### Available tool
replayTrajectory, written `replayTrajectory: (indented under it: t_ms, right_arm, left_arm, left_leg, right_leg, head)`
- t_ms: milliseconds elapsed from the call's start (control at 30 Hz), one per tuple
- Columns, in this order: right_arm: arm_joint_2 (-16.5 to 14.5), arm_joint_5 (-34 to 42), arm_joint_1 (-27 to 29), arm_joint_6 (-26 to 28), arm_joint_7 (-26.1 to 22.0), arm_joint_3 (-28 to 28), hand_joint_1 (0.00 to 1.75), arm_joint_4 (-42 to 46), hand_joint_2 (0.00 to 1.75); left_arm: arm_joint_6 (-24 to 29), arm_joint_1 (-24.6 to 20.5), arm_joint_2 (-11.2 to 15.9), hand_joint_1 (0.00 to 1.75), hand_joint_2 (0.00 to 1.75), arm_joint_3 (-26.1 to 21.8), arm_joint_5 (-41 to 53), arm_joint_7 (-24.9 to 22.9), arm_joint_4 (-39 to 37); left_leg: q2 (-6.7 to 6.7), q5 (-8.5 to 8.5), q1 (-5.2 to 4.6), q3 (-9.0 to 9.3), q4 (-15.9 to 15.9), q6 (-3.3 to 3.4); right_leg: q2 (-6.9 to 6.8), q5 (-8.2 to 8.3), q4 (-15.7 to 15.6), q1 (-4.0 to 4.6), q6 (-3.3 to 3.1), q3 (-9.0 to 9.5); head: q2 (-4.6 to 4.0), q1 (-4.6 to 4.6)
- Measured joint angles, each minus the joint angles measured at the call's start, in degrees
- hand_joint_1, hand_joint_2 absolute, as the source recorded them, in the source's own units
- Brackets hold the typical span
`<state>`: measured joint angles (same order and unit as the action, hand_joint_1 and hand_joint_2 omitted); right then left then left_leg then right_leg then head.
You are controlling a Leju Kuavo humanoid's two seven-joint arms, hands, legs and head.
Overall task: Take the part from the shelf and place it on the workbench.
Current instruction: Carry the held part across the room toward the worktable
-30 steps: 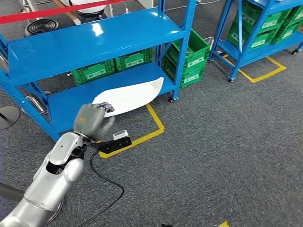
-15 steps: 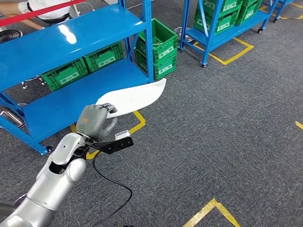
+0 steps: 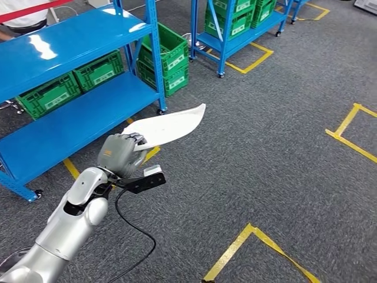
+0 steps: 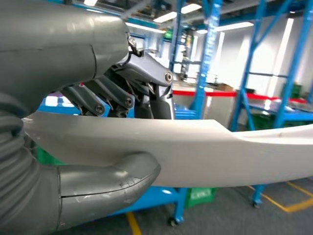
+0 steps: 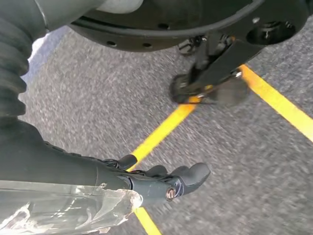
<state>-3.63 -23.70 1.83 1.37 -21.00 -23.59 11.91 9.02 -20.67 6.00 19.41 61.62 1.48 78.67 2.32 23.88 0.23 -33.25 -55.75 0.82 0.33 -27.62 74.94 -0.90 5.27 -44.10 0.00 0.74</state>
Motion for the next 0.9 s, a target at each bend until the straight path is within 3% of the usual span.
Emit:
replayTrajectory:
  t_ms: [33,67,100,167,200,233,267,300,367,433,467,500,533,567,667,700,767,833,900]
  right_arm:
    - [0.0,-0.1,0.0,0.0,0.0,0.0,0.00,0.0,1.75]
    - [0.0,-0.1,0.1,0.0,0.0,0.0,0.00,0.0,1.75]
    - [0.0,-0.2,0.0,-0.1,0.0,0.0,0.00,0.0,1.75]
    - [0.0,-0.5,-0.2,-0.1,0.0,-0.1,0.00,0.2,1.75]
    - [-0.1,-0.6,-0.4,-0.2,0.0,-0.1,0.00,0.2,1.75]
    - [-0.1,-0.7,-0.4,-0.2,0.0,-0.1,0.00,0.3,1.75]
    - [-0.1,-0.8,-0.4,-0.2,0.0,-0.1,0.00,0.3,1.75]
    - [-0.1,-0.9,-0.3,-0.3,0.0,-0.2,0.00,0.3,1.75]
    - [-0.1,-1.1,-0.1,-0.3,0.0,-0.3,0.00,0.3,1.75]
    - [0.0,-1.3,-0.1,-0.3,0.0,-0.4,0.00,0.3,1.75]
    - [0.0,-1.4,-0.1,-0.4,0.0,-0.4,0.00,0.3,1.75]
    - [-0.1,-1.6,-0.1,-0.4,0.0,-0.5,0.00,0.3,1.75]
    - [-0.1,-1.7,0.0,-0.5,0.0,-0.5,0.00,0.3,1.75]
    - [-0.1,-1.9,0.1,-0.5,0.0,-0.6,0.00,0.3,1.75]
    - [-0.2,-2.1,0.1,-0.5,0.0,-0.8,0.00,0.4,1.75]
    - [-0.3,-2.2,0.0,-0.5,0.0,-0.9,0.00,0.4,1.75]
    - [-0.2,-2.5,0.0,-0.6,0.0,-1.1,0.00,0.4,1.75]
    - [-0.1,-2.8,0.2,-0.7,-0.1,-1.3,0.00,0.4,1.75]
    - [-0.1,-3.0,0.2,-0.7,-0.2,-1.5,0.00,0.3,1.75]
  left_arm:
    - [0.0,0.0,0.0,1.75,1.75,0.0,-0.1,0.1,-0.3]
    - [0.1,0.0,0.0,1.75,1.75,0.0,-0.2,0.2,-0.5]
    - [0.1,0.0,0.1,1.75,1.75,0.0,-0.3,0.3,-0.6]
    - [0.2,-0.2,0.2,1.75,1.75,-0.2,-0.5,0.6,-0.8]
    - [0.4,-0.3,0.2,1.75,1.75,-0.2,-0.6,0.7,-0.9]
    - [0.5,-0.3,0.3,1.75,1.75,-0.2,-0.7,0.7,-1.0]
    - [0.5,-0.3,0.3,1.75,1.75,-0.2,-0.8,0.8,-1.2]
    - [0.6,-0.2,0.3,1.75,1.75,-0.2,-0.8,0.8,-1.3]
    - [0.6,0.0,0.3,1.75,1.75,-0.1,-0.9,0.9,-1.6]
    - [0.6,0.2,0.5,1.75,1.75,-0.1,-0.9,1.0,-1.8]
    - [0.6,0.4,0.5,1.75,1.75,-0.1,-0.9,1.0,-1.9]
    - [0.6,0.5,0.5,1.75,1.75,-0.1,-0.9,1.1,-2.0]
    - [0.7,0.6,0.5,1.75,1.75,-0.1,-0.9,1.1,-2.1]
    - [0.8,0.6,0.5,1.75,1.75,-0.1,-0.9,1.2,-2.1]
    - [0.9,0.3,0.6,1.75,1.75,-0.2,-0.9,1.5,-2.1]
    - [1.0,0.2,0.7,1.75,1.75,-0.2,-0.9,1.5,-2.1]
    - [1.0,0.1,0.6,1.75,1.75,-0.1,-0.9,1.6,-2.1]
    - [0.9,0.0,0.6,1.75,1.75,-0.1,-0.9,1.7,-2.1]
    - [0.9,0.0,0.6,1.75,1.75,-0.1,-0.9,1.7,-2.1]
  left_leg:
    - [0.70,-0.49,0.00,-0.65,0.0,-0.16]
    - [1.30,-0.94,0.00,-1.27,-0.1,-0.40]
    - [1.80,-1.33,-0.07,-1.80,-0.3,-0.70]
    - [2.74,-2.05,-0.22,-2.46,-0.6,-1.36]
    - [3.25,-2.46,-0.23,-2.62,-0.7,-1.64]
    - [3.83,-2.86,-0.14,-2.69,-0.7,-1.91]
    - [3.96,-3.04,0.04,-2.80,-0.7,-2.22]
    - [3.19,-2.44,0.24,-3.07,-1.1,-2.52]
    - [0.30,1.16,0.42,-4.78,-5.3,-2.90]
    - [-1.66,5.70,0.25,-7.63,-13.0,-2.79]
    - [-1.93,6.92,0.10,-8.60,-16.0,-2.60]
    - [-2.04,7.00,-0.08,-8.64,-17.2,-2.30]
    - [-2.20,6.09,-0.27,-7.64,-16.3,-1.90]
    - [-2.67,4.49,-0.49,-5.64,-13.4,-1.40]
    - [-5.83,1.27,-0.84,0.62,-3.2,0.01]
    - [-6.33,1.21,-0.87,1.40,-1.7,0.19]
    - [-5.45,1.18,-0.72,1.61,-0.4,0.06]
    - [-4.16,0.89,-0.32,1.72,0.5,0.03]
    - [-2.81,0.59,-0.11,1.75,0.8,0.08]
  right_leg:
    - [-0.12,1.89,0.2,-0.08,0.17,1.12]
    - [-0.57,3.66,-1.7,-0.18,0.32,3.33]
    - [-1.55,3.92,-5.2,-0.15,0.49,6.44]
    - [-3.25,1.61,-13.4,0.30,-0.26,12.25]
    - [-3.51,0.32,-15.9,0.64,-0.98,13.62]
    - [-3.09,0.00,-17.1,0.89,-1.92,13.79]
    - [-2.55,0.33,-17.2,0.94,-2.73,13.39]
    - [-2.03,0.73,-17.2,0.98,-3.38,13.04]
    - [-1.00,1.61,-17.3,0.95,-4.60,12.31]
    - [0.24,2.43,-17.3,1.11,-5.26,11.22]
    - [0.96,2.80,-17.2,1.24,-5.39,10.72]
    - [1.75,3.16,-17.2,1.36,-5.43,10.28]
    - [2.51,3.49,-17.2,1.47,-5.44,9.93]
    - [3.24,3.77,-17.2,1.56,-5.42,9.68]
    - [5.08,4.55,-17.2,1.61,-5.09,8.96]
    - [5.63,4.85,-17.2,1.51,-4.80,8.64]
    - [6.69,5.44,-17.2,1.42,-4.14,7.95]
    - [5.28,4.43,-15.8,1.64,-3.48,6.70]
    - [1.98,0.89,-9.8,1.53,-2.63,3.90]
  head:
    - [0.00,0.02]
    - [0.00,0.01]
    - [0.00,0.03]
    - [0.00,-0.10]
    - [0.00,-0.16]
    - [0.00,-0.26]
    - [0.00,-0.29]
    - [0.00,-0.30]
    - [0.00,-0.41]
    - [0.00,-0.51]
    - [0.00,-0.52]
    - [0.00,-0.52]
    - [0.00,-0.52]
    - [0.00,-0.52]
    - [0.00,-0.48]
    - [0.00,-0.50]
    - [0.00,-0.61]
    - [0.00,-0.41]
    - [0.00,0.00]
